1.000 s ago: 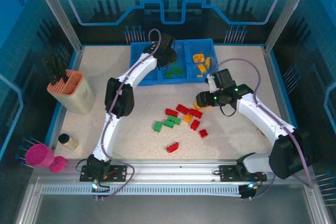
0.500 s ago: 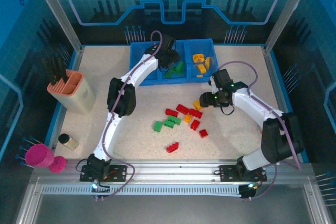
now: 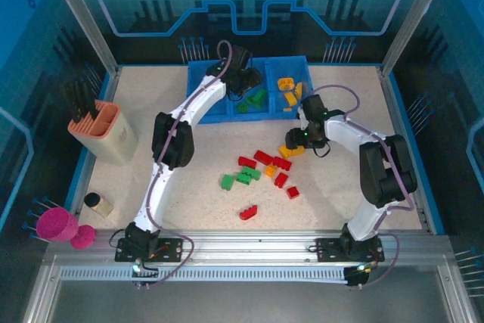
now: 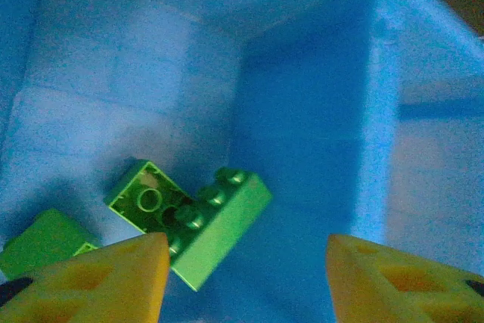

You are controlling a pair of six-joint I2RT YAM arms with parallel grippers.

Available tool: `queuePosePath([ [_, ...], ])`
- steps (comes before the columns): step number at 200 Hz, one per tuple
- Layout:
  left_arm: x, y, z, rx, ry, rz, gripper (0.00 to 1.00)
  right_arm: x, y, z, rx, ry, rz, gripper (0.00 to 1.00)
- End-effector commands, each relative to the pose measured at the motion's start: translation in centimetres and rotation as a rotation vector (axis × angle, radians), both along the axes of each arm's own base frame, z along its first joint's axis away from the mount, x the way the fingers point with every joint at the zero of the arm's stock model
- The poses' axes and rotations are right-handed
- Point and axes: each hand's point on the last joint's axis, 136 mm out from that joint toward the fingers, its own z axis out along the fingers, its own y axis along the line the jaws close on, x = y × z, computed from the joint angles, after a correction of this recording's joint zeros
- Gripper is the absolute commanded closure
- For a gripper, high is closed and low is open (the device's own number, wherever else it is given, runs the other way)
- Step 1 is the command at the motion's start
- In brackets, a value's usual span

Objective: Sort the legos into containers by color
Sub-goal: Pick up the lego from the center of the table.

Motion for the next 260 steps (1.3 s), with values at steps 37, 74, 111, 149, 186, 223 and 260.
queuePosePath([
  [37,-2.0,-0.5,13.0,-0.122,-0.197,-0.103,0.34,0.7,-1.3,-1.7,-0.047,0.026,0.003,0.35],
  [74,-3.0,-0.6,14.5,-0.145,-0.204,-0.134,0.33,0.7,-1.0,-2.4,-0.038,0.061,0.024,0.39],
  [111,-3.9,-0.1,15.3,-0.154,-0.209,-0.136,0.32,-0.8,-1.3,-2.8,-0.055,0.101,0.047,0.38],
  [149,-4.7,1.0,15.0,-0.160,-0.197,-0.119,0.32,-1.6,-1.4,-3.6,-0.051,0.146,0.053,0.54],
  [186,-5.2,2.4,15.2,-0.164,-0.203,-0.099,0.31,-2.2,-1.5,-3.6,-0.060,0.162,0.058,0.61],
  [223,-5.8,3.2,16.1,-0.171,-0.213,-0.105,0.31,-1.8,-1.7,-0.9,-0.068,0.120,0.063,0.65],
  [260,-7.8,4.8,17.6,-0.074,-0.254,-0.148,0.30,1.6,-0.6,7.0,-0.027,-0.066,0.079,0.64],
])
